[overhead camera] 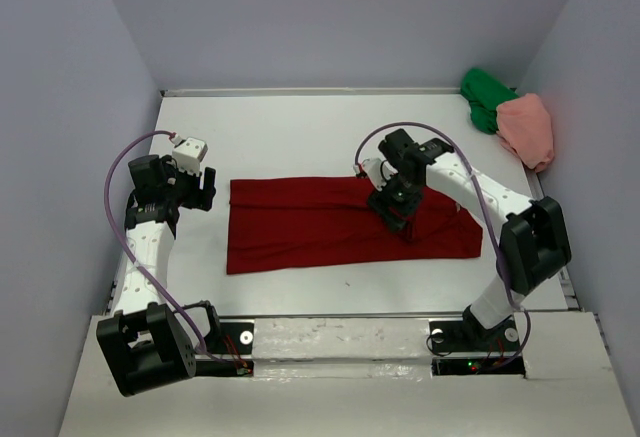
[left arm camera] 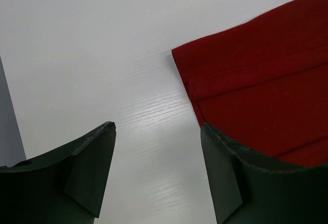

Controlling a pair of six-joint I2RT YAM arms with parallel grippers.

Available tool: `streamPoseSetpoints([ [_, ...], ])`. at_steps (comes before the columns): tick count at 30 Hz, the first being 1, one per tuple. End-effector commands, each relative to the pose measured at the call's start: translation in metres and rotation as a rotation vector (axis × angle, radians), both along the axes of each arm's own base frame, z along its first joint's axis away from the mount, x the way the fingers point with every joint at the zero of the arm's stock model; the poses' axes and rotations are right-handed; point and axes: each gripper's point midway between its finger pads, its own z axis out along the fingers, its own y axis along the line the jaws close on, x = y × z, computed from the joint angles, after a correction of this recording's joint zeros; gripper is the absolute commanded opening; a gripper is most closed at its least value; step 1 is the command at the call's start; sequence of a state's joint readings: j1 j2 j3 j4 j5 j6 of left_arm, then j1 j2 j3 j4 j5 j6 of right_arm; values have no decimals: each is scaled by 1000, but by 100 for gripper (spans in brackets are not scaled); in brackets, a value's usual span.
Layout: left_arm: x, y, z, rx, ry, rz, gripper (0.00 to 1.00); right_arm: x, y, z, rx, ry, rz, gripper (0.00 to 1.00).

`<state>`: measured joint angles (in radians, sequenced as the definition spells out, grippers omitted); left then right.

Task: Fold and stack the t-shirts
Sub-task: Fold the other side of the tshirt into a rectangle

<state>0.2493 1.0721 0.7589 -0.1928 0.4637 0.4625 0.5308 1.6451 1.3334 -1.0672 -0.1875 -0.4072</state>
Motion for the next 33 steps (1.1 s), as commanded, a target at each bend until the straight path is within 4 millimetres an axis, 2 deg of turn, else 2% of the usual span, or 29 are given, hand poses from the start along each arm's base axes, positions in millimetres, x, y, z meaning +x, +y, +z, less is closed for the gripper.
streamPoseSetpoints([
  [1, 2, -1, 17, 9, -48, -16, 77, 30, -3, 2, -41, -117, -20, 67],
  [6, 3, 0, 15, 10, -43, -14, 77, 44, -12, -8, -110, -157, -40, 67],
  [10, 2, 0, 14, 9, -40, -14, 77, 46, -12, -16, -124, -146, -32, 67],
  [15, 2, 0, 14, 9, -38, -11, 77, 40, -15, -31, -149, -103, -23, 65],
  [23, 3, 0, 12, 7, -32, -12, 77, 23, -19, -43, -156, -37, -8, 63],
  [26, 3, 0, 12, 7, -32, -12, 77, 18, -21, -47, -160, -22, -6, 57],
  [31, 3, 1, 13, 5, -34, -11, 77, 15, -23, -51, -169, -8, -10, 31],
  [33, 3, 0, 13, 7, -34, -12, 77, 15, -23, -51, -170, -5, -13, 26],
])
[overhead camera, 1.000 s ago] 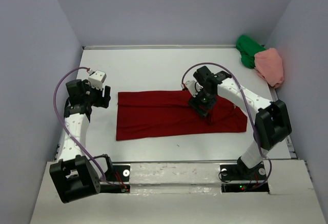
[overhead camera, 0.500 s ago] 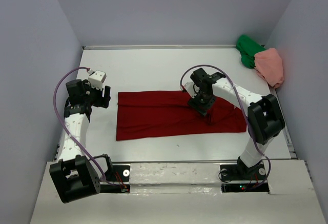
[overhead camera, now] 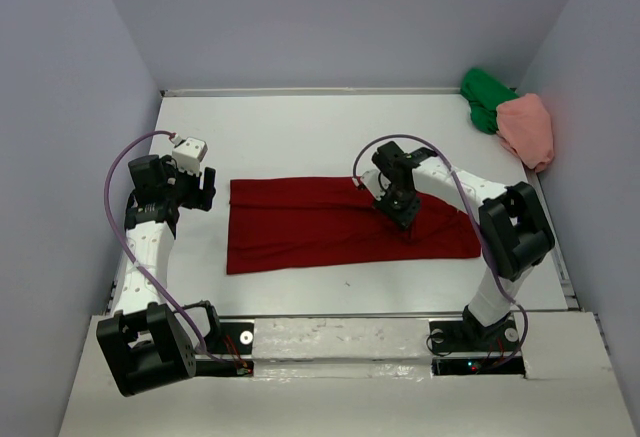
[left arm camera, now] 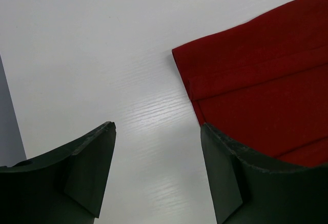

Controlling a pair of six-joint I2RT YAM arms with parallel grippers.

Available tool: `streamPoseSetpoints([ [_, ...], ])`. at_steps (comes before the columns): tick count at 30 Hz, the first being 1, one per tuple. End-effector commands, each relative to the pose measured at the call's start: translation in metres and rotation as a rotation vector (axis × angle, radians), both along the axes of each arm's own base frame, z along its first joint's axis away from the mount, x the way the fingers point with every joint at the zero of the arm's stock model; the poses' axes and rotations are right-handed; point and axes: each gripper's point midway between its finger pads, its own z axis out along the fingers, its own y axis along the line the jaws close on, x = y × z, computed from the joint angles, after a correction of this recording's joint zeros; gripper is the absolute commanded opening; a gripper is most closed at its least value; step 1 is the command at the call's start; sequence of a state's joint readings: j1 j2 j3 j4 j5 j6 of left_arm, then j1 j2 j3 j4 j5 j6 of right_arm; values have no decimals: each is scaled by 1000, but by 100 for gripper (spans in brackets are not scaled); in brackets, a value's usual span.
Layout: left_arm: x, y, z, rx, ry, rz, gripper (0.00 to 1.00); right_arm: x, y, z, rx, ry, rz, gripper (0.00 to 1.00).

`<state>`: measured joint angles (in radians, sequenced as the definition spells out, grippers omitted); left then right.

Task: Fold and stack the t-shirts
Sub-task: Fold the other side of the tshirt into a rectangle

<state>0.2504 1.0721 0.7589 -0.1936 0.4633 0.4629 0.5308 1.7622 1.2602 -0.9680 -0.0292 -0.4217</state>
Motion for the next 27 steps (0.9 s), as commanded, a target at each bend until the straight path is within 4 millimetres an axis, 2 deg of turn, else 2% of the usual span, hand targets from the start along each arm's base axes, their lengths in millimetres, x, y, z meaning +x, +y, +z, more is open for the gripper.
streamPoseSetpoints([
  [1, 3, 0, 13, 7, -33, -13, 77, 1, 2, 0, 14, -1, -6, 22],
  [6, 3, 0, 13, 6, -35, -13, 77, -1, 7, 6, 37, 18, -10, 7],
  [12, 3, 0, 14, 5, -36, -14, 77, -19, 24, 10, 130, 129, 8, 0],
  [14, 3, 0, 14, 7, -36, -15, 77, -26, 32, 9, 174, 175, 12, 0],
  [20, 3, -1, 13, 4, -35, -15, 77, -32, 38, -3, 199, 225, 14, 2],
  [27, 3, -1, 12, 4, -31, -16, 77, -39, 39, -23, 194, 289, 13, 19],
])
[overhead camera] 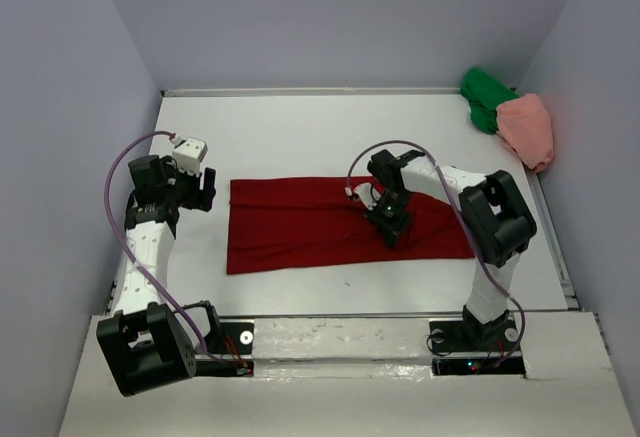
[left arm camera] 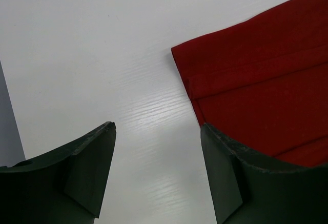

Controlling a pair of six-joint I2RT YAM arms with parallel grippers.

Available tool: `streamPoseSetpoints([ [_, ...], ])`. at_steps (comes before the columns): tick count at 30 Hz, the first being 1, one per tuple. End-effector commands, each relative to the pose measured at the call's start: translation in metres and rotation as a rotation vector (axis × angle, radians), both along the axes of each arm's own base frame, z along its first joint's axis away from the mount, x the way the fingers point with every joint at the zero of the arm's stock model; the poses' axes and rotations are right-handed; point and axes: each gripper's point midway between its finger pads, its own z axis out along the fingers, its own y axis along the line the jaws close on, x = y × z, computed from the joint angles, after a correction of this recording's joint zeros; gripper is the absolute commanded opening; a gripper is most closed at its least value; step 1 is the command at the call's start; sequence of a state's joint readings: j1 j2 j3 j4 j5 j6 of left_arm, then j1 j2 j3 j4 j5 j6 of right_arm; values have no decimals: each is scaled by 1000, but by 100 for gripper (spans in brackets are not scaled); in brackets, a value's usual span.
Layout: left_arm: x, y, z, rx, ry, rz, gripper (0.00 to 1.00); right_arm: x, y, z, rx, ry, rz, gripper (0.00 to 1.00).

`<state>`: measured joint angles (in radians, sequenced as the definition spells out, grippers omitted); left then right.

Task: Fold and stack the t-shirts
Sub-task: Fold the other side of the tshirt into a rectangle

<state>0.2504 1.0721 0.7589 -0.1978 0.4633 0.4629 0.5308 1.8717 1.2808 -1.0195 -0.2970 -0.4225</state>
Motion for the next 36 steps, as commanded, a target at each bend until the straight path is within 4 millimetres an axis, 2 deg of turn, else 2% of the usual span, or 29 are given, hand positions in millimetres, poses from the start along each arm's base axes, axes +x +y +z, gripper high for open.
streamPoseSetpoints([
  [1, 4, 0, 12, 6, -33, -15, 77, -4, 7, -3, 38, 39, 2, 22],
  [4, 4, 0, 13, 6, -33, -15, 77, -7, 8, -3, 48, 54, 4, 38],
  [7, 4, 0, 13, 7, -33, -15, 77, -8, 7, 3, 52, 50, 12, 48],
  [14, 4, 0, 14, 4, -34, -15, 77, -2, 1, 39, 46, -35, 21, 56],
  [18, 4, -1, 16, 3, -39, -17, 77, 14, -2, 64, 43, -158, 18, 57],
  [20, 4, -1, 14, 1, -35, -19, 77, 32, -10, 73, 0, -266, -5, 57],
  [24, 4, -1, 13, 2, -31, -18, 77, 43, -17, 70, -51, -316, -15, 57],
  [27, 4, -1, 14, 4, -33, -17, 77, 52, -26, 57, -104, -332, -38, 56],
  [29, 4, 0, 13, 6, -32, -17, 77, 59, -32, 47, -145, -357, -51, 50],
  [31, 4, 0, 12, 7, -31, -16, 77, 67, -46, 36, -205, -363, -81, 43],
  [36, 4, 1, 10, 8, -25, -14, 77, 81, -62, 20, -260, -367, -126, 41],
])
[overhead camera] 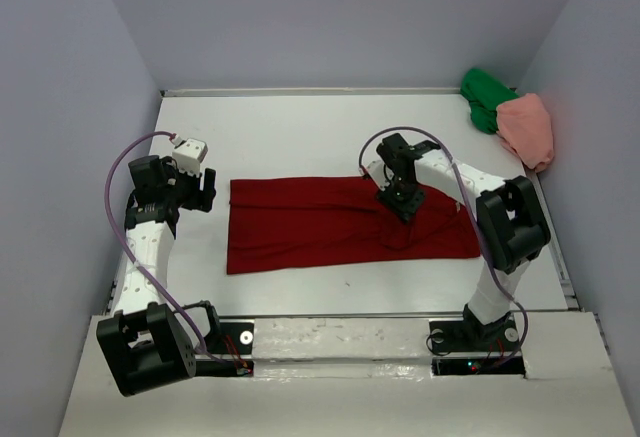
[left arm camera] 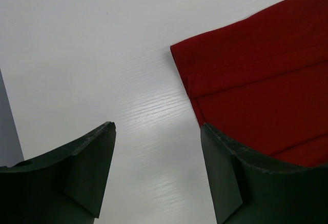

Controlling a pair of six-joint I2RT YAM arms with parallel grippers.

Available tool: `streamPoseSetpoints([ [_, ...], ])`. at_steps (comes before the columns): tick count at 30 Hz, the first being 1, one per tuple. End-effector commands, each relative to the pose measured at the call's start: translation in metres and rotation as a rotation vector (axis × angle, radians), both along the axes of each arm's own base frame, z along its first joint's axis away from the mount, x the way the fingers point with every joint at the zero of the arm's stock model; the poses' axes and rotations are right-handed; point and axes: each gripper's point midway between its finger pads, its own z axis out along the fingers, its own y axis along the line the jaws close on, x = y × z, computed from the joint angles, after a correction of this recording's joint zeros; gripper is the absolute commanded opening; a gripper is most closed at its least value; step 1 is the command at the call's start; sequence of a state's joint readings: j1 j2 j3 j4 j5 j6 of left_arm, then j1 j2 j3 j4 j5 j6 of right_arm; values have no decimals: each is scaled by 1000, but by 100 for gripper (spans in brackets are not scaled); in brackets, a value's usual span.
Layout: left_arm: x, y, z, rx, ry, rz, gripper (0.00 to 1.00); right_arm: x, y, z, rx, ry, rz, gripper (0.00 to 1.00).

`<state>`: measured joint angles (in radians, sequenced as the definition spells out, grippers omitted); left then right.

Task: Fold and stack the t-shirts
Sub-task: Fold the other side of the tshirt into a rectangle

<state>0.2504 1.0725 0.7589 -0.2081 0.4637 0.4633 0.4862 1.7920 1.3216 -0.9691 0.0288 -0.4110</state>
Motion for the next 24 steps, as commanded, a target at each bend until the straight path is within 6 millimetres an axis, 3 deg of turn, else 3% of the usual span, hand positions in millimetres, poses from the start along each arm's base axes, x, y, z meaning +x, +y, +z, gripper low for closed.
streamPoseSetpoints([
  [1, 6, 1, 12, 10, -34, -15, 77, 21, -18, -9, -64, -71, -59, 41],
  [11, 6, 1, 8, 8, -23, -14, 77, 34, -43, -15, -140, -111, -103, 40],
  [24, 7, 2, 7, 7, -19, -12, 77, 30, -44, -34, -143, -59, -101, 40],
])
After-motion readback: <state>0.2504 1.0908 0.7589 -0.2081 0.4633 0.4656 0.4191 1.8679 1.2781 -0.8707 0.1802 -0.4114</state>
